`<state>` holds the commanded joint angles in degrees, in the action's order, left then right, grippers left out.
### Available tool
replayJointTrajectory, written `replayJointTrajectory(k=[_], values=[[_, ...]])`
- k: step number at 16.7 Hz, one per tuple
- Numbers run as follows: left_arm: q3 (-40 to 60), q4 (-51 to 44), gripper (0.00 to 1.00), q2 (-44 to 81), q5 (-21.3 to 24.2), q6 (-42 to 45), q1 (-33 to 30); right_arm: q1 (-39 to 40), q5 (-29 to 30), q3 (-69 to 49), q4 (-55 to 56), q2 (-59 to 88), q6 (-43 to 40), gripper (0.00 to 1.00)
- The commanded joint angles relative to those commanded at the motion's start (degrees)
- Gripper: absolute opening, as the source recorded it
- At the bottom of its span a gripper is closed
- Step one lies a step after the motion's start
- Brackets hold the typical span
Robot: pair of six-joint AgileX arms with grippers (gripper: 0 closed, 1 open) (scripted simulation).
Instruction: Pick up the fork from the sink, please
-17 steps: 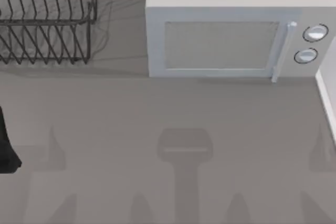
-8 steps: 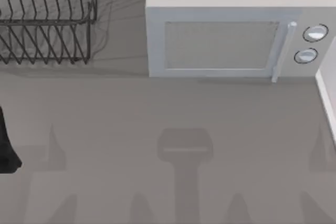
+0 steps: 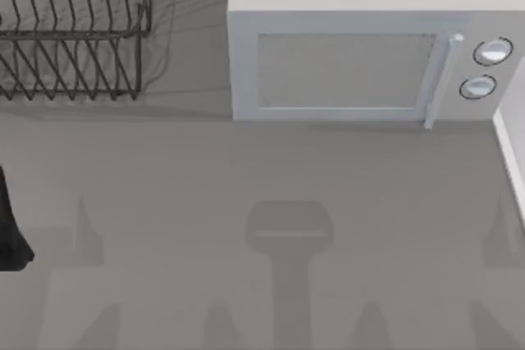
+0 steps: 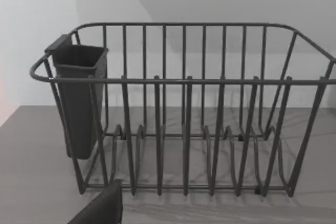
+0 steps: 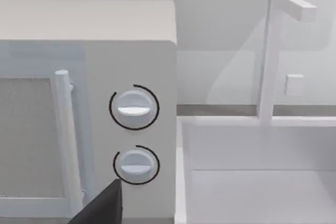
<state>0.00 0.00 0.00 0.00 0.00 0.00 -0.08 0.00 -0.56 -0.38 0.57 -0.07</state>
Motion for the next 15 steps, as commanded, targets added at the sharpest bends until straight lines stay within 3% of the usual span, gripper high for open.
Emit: replayJointTrajectory(k=[6,15], values=[[0.00,0.00,1.00,0.00,0.00,0.00,0.00,-1.93,0.03,-14.94,-9.59,16.07,-1.76,1.00],[0.00,0.00,1.00,0.00,0.00,0.00,0.00,-7.36,0.12,-58.48,-36.62,69.42,-6.72,1.00]])
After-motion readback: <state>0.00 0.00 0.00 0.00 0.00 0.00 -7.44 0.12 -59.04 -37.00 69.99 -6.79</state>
